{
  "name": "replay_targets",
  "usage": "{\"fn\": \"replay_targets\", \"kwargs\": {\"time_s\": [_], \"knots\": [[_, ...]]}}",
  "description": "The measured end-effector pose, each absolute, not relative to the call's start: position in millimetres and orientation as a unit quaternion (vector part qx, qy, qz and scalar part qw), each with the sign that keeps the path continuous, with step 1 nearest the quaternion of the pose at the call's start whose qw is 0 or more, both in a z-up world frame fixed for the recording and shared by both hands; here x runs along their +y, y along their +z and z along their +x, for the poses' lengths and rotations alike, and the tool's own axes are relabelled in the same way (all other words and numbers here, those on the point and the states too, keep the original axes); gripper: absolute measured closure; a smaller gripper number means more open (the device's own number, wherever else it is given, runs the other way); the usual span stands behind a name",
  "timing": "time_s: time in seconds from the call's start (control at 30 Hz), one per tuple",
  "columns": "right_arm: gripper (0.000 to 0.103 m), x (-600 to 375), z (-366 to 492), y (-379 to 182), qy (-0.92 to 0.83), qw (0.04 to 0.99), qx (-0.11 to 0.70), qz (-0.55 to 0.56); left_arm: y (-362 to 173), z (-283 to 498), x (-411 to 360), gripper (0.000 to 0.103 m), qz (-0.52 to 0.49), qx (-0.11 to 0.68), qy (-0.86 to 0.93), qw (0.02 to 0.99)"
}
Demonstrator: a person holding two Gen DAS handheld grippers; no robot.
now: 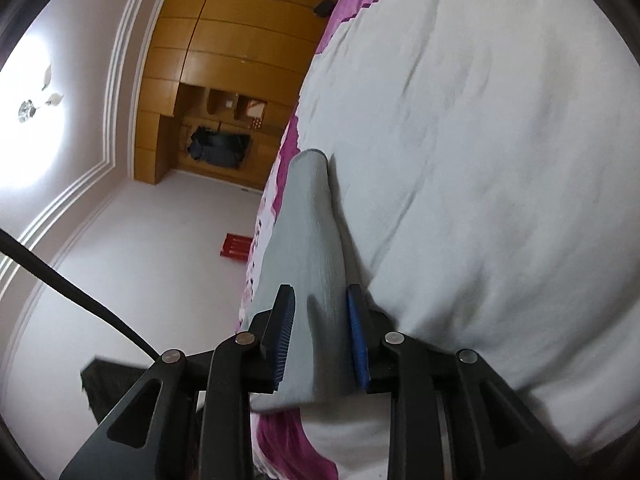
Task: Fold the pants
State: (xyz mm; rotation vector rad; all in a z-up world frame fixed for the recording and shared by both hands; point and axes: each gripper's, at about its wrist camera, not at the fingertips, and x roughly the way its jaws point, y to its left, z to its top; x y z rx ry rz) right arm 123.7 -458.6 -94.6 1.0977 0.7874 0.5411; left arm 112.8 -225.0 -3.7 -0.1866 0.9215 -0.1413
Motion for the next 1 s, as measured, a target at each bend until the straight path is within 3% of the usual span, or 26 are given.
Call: {"fn": "replay_targets", "kwargs": {"time_s": [0.4,0.47,0.5,0.7,0.87,1.0], "knots": [[0.079,-435,91,-103,0.189,0.750,0.319,0.548,-39,99,-216,0.094,-0.113,0.454,-0.056,0.882],[0.083,-431,96,-96,0.185,0.758,0.324,0.535,-41,99,-214,0.094,-0.118,0.454,-0.060,0.881],[0.093,-430,97,-93,0.174,0.765,0.332,0.523,-41,100,-213,0.094,-0.120,0.455,-0.062,0.880],[0.096,-395,90,-31,0.107,0.880,0.355,0.297,-41,99,-208,0.094,-0.133,0.454,-0.070,0.878],[0.096,-324,74,27,0.092,0.945,0.308,0.052,-41,93,-212,0.094,-0.118,0.433,-0.074,0.891],[0.096,-286,59,44,0.097,0.958,0.265,-0.055,-29,79,-183,0.094,-0.178,0.415,-0.102,0.886]]}}
